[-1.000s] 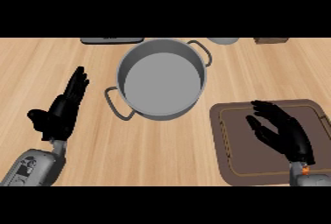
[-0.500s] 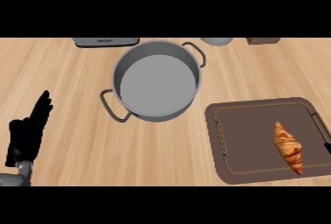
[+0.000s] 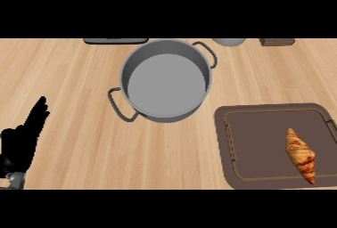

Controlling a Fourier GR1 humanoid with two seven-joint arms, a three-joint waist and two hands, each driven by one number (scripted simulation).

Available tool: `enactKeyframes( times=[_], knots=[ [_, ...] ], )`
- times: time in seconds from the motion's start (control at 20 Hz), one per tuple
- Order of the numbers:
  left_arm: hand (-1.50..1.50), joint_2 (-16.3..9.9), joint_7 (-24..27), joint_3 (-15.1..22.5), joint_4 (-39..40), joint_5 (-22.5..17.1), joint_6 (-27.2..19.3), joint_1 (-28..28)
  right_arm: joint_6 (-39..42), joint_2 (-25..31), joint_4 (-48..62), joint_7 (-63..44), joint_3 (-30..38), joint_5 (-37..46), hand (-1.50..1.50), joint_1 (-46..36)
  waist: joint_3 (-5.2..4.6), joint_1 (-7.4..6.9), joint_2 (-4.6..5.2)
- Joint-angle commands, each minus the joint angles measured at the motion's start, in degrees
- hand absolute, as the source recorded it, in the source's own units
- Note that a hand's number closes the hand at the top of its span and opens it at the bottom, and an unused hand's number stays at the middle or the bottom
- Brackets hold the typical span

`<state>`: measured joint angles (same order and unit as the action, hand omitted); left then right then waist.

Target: Pick the croissant from the tray and place it in the pot

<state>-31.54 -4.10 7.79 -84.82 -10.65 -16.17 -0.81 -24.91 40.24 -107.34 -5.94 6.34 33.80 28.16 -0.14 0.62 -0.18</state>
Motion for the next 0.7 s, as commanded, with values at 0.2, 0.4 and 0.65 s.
enactKeyframes(
  times=[0.2,0.4,0.65],
  knots=[
    [0.0,0.8,-2.2,1.2,-2.1,1.6,0.5,1.1,22.6,6.2,-7.6,-24.2,-6.0,5.5,-1.5,-6.4,-0.02,-1.86,0.52],
    [0.0,2.0,-1.6,1.4,-0.8,2.4,-0.1,2.4,33.0,6.0,-5.5,-35.8,-12.7,7.9,-1.5,-10.7,-0.04,-2.93,0.89],
    [0.0,2.8,-1.6,0.3,2.4,1.8,1.5,4.6,44.6,1.8,-0.9,-44.5,-18.4,4.0,-1.5,-21.4,0.07,-2.14,0.67]
  ],
)
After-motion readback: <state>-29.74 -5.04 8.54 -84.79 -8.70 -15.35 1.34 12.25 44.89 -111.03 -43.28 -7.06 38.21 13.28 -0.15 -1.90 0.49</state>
